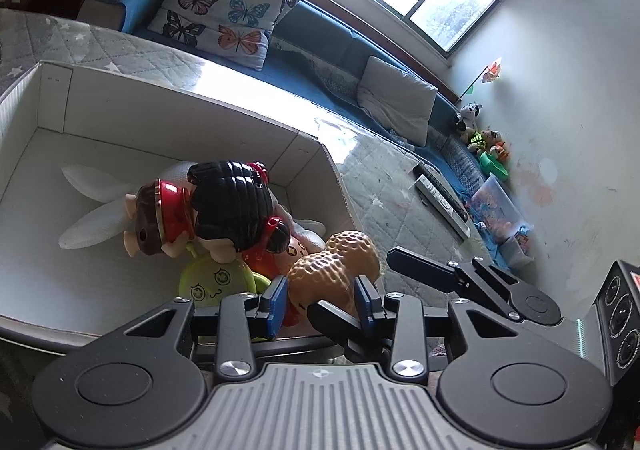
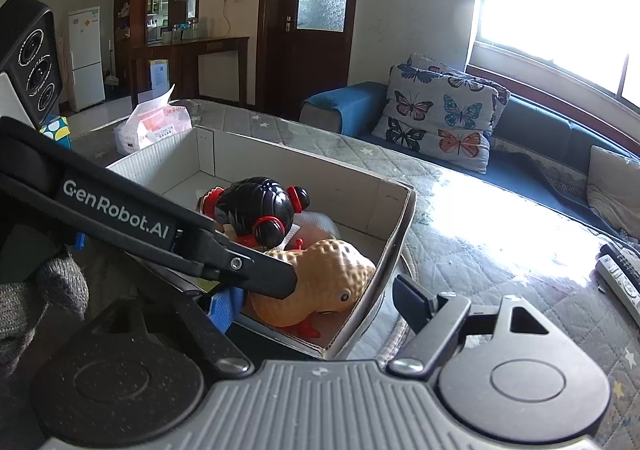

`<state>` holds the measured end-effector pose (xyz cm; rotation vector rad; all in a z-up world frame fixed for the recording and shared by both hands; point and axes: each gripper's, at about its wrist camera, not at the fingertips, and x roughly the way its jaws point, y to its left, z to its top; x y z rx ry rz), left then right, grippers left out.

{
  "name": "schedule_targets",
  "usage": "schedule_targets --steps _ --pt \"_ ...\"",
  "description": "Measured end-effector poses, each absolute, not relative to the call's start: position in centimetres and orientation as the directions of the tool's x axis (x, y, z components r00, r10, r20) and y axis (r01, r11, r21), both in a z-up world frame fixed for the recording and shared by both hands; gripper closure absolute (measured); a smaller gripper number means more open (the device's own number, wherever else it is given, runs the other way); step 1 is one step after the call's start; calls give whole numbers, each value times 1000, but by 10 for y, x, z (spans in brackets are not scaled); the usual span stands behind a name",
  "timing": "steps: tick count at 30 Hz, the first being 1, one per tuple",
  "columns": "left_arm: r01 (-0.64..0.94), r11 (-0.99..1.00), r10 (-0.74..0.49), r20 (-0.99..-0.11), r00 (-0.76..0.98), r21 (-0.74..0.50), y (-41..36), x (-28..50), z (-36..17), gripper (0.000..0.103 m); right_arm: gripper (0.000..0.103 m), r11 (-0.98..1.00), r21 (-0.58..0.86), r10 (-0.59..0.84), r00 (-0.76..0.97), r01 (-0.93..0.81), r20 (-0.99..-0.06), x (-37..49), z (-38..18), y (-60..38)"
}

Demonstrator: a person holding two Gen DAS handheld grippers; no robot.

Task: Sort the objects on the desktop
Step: 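Open both grippers to drop the peanut toy into the box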

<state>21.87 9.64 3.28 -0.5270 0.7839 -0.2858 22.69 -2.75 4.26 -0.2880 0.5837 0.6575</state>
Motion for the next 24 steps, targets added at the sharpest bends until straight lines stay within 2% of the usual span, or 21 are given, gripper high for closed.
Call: schedule_targets --steps 21,24 --pt "50 842 -405 -570 715 -536 99 201 43 64 21 778 -32 499 649 -627 -575 215 47 -37" --pt "45 858 -377 -568 732 -512 97 190 47 64 17 785 -14 504 651 -619 -568 207 48 -41"
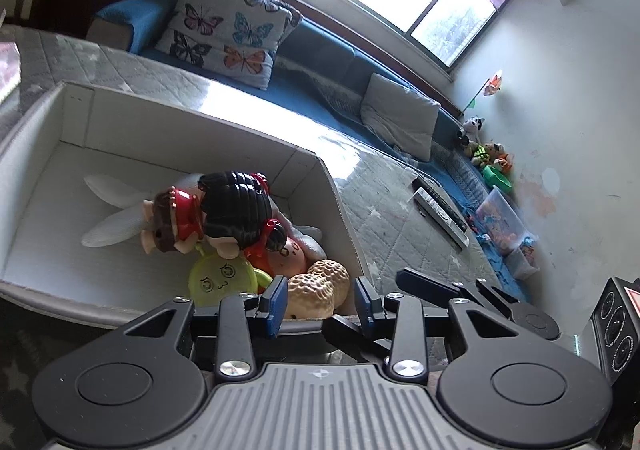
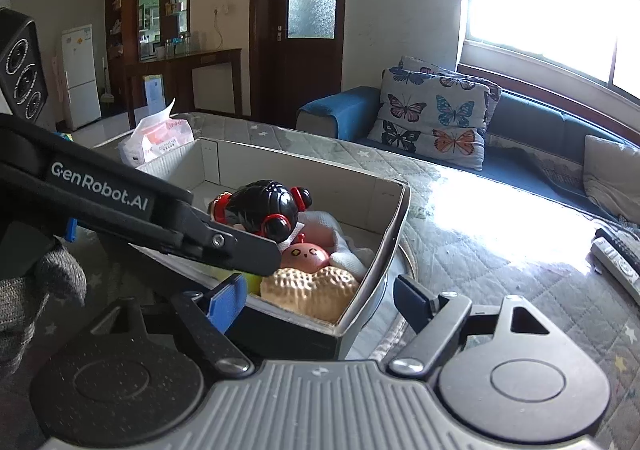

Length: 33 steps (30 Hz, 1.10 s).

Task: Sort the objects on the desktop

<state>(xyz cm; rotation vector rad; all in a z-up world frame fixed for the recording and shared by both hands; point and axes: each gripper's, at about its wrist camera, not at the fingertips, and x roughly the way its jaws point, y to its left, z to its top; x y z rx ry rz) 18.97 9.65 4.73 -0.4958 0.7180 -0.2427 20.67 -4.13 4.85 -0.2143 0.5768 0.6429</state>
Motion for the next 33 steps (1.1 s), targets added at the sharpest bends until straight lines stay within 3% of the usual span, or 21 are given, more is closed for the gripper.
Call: schedule_targets --steps 13,33 --pt "33 910 -281 -554 783 -414 84 139 58 64 6 806 73 520 643 -588 -562 163 44 -55" --pt "-76 956 -121 -616 779 -284 78 93 45 63 2 819 167 528 608 -549 -593 129 23 -57"
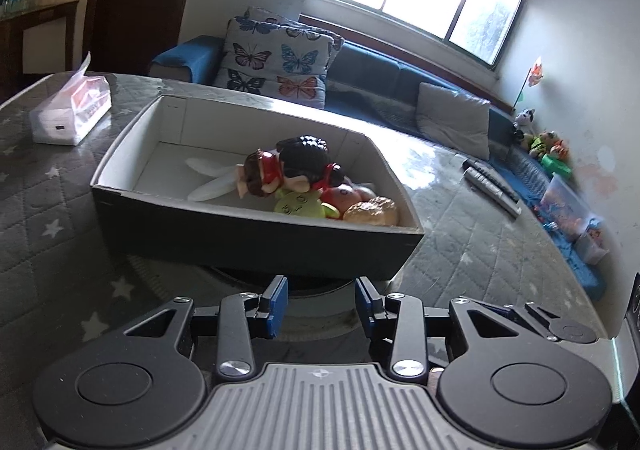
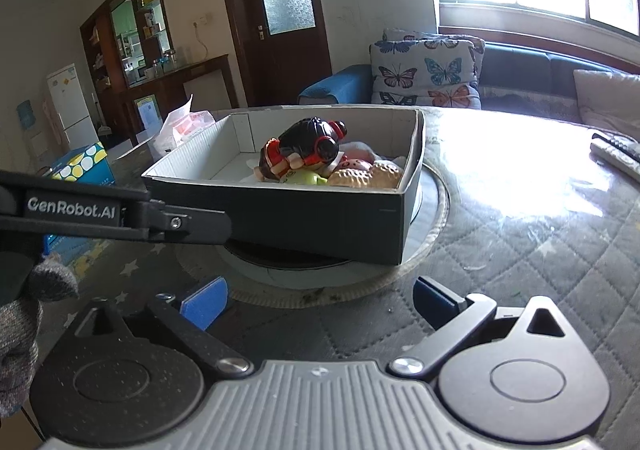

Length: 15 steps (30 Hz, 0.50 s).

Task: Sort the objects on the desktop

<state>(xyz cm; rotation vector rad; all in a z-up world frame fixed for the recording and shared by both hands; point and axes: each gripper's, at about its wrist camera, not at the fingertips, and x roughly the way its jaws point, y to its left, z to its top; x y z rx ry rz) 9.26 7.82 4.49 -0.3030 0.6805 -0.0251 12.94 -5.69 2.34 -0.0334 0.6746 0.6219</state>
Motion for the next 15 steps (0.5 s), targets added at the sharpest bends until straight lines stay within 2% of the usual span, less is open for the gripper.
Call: schedule_targets --steps 7,15 --pt "-124 965 -58 -646 761 -232 77 84 40 63 1 818 177 530 599 -547 -600 123 19 -53" --pt "-170 973 30 -644 765 -157 76 76 40 63 0 820 189 532 597 -540 -600 120 19 -52"
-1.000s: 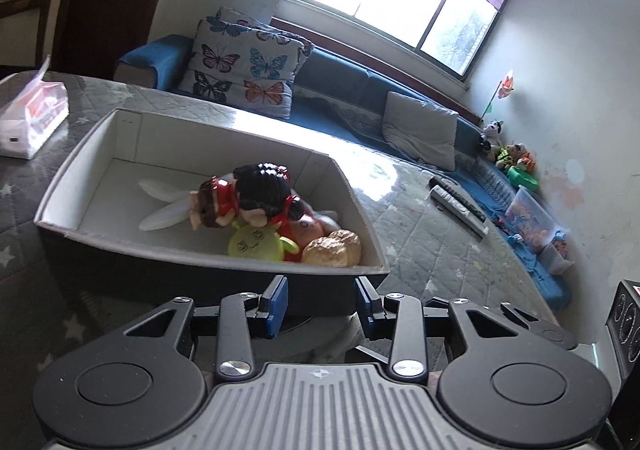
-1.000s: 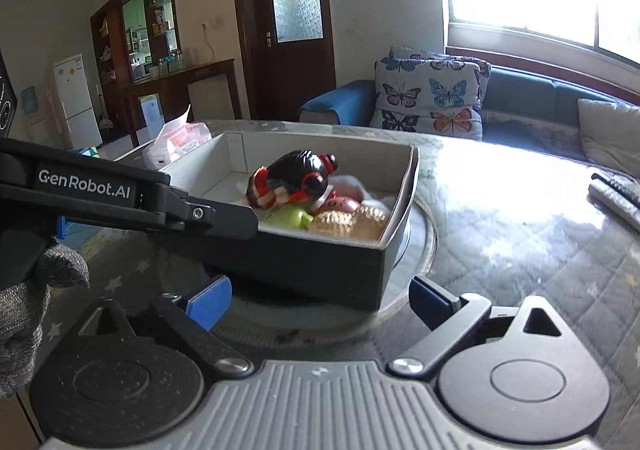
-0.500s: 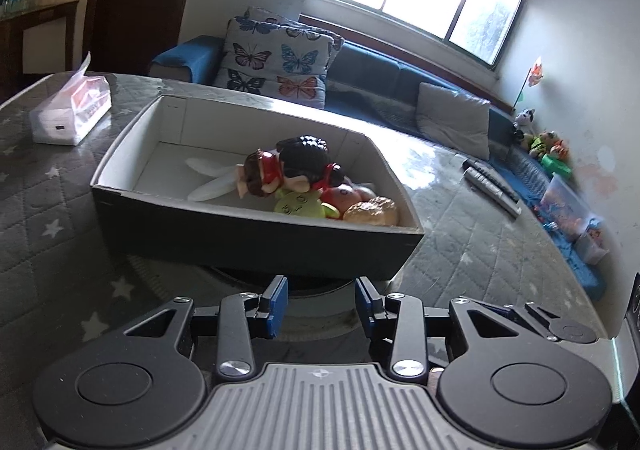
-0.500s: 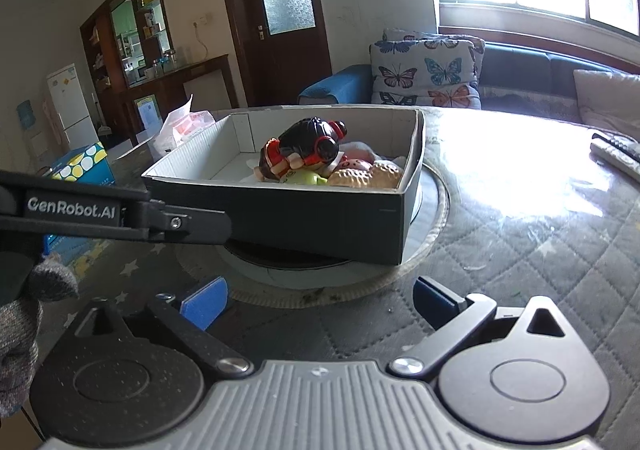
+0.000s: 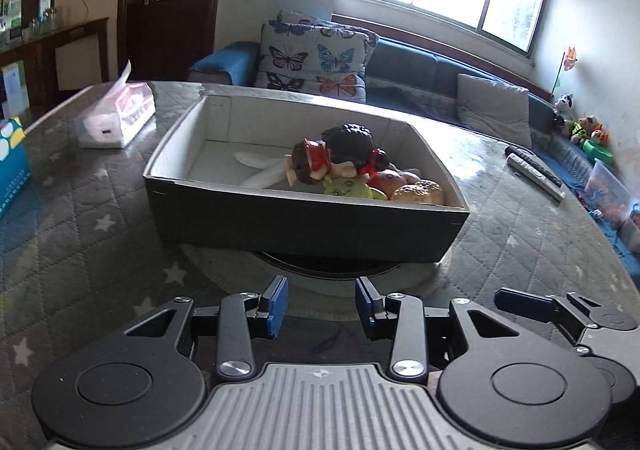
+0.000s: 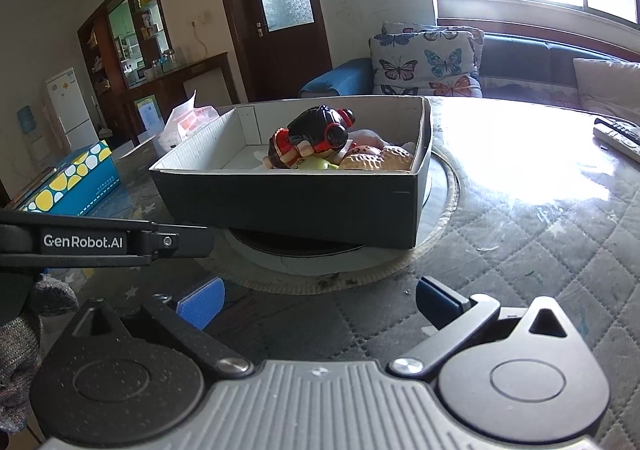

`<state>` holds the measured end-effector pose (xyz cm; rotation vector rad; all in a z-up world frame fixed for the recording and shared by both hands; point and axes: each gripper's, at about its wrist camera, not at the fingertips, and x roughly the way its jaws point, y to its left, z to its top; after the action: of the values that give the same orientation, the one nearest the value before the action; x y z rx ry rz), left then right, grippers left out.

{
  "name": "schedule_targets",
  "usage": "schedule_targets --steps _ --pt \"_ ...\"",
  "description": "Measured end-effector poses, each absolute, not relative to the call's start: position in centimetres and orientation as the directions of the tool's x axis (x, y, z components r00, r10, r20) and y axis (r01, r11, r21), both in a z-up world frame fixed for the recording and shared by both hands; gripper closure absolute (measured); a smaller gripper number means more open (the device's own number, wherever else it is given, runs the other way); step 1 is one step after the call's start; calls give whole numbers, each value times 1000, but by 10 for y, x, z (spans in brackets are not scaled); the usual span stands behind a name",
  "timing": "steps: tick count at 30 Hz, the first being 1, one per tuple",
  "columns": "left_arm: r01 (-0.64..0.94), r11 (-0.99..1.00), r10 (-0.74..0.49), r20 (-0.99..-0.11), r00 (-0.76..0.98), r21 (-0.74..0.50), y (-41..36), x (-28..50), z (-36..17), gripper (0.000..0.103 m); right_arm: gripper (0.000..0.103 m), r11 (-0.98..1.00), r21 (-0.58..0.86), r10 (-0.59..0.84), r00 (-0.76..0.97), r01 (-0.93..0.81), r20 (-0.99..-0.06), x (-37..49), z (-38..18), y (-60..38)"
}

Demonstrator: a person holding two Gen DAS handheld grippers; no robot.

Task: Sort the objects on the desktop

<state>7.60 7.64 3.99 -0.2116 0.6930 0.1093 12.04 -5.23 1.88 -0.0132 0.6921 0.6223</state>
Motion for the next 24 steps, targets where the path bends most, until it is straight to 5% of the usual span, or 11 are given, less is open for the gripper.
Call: schedule_targets --steps 24 --pt "-237 966 117 -643 756 -102 82 58 37 64 0 825 156 505 586 -543 -634 109 9 -35"
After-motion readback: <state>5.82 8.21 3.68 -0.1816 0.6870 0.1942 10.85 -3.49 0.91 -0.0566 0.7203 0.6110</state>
